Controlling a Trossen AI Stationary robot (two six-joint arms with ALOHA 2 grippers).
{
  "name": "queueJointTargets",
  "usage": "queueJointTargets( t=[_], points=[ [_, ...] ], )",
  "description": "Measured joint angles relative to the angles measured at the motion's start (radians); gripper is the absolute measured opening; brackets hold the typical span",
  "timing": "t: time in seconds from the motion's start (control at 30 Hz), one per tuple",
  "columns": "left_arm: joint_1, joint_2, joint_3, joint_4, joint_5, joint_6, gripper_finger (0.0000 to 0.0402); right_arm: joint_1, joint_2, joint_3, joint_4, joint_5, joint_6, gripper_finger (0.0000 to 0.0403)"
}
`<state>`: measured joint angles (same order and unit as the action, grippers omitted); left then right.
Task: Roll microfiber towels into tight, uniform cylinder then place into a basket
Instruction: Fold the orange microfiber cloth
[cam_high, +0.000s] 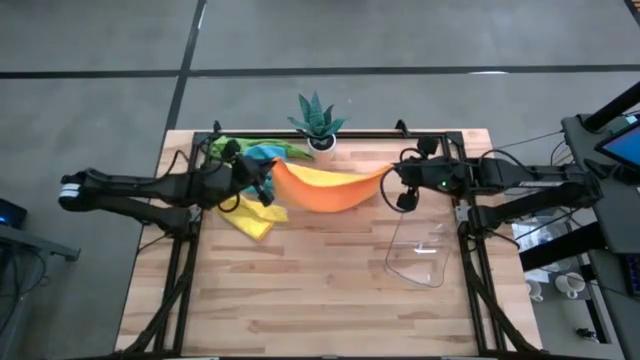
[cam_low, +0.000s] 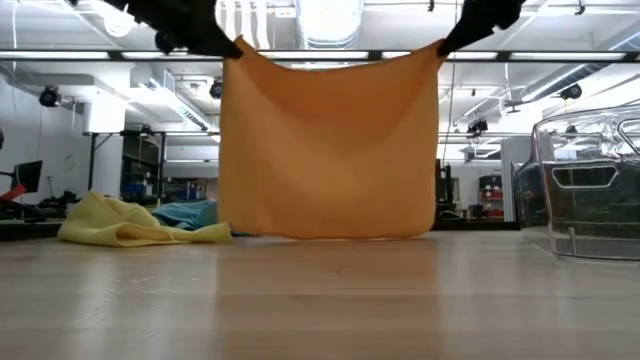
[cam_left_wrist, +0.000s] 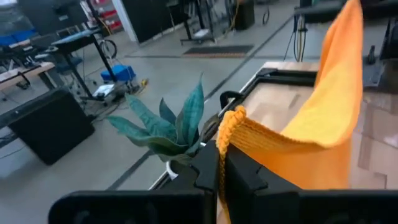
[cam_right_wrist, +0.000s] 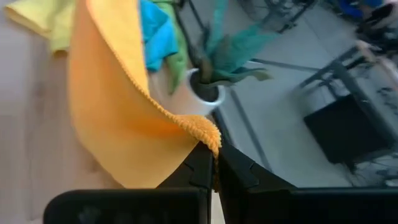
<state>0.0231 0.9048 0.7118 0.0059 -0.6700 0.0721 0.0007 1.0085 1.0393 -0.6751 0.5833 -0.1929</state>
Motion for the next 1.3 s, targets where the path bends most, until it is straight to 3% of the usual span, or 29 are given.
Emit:
queueJointTargets(
  t=[0.2, 0.47, 0.83, 1.03, 1.17, 1.3],
  points=[
    [0.001, -0.037, -0.187, 0.347, -0.104, 0.165, 0.0, -0.04, -0.007, 0.043, 0.002, 0.017, -0.014, 0.0008],
    [0.011, -0.03, -0.29, 0.692, -0.109, 0.409, 0.0, -0.039, -0.005, 0.025, -0.002, 0.013, 0.0, 0.0008],
    [0.038, 0.087, -0.33, 0.7, -0.042, 0.397, 0.0, -0.042, -0.005, -0.045, 0.005, 0.013, 0.014, 0.0008],
    [-0.029, 0.138, -0.38, 0.71, -0.056, 0.362, 0.0, -0.022, -0.006, -0.107, 0.002, -0.038, 0.091, 0.0008],
    [-0.105, 0.141, -0.392, 0.71, -0.145, 0.271, 0.0, 0.011, -0.006, -0.139, 0.004, -0.044, 0.152, 0.0008],
    [-0.186, 0.141, -0.392, 0.709, -0.154, 0.174, 0.0, 0.056, -0.006, -0.161, 0.0, -0.044, 0.228, 0.0008]
  ],
)
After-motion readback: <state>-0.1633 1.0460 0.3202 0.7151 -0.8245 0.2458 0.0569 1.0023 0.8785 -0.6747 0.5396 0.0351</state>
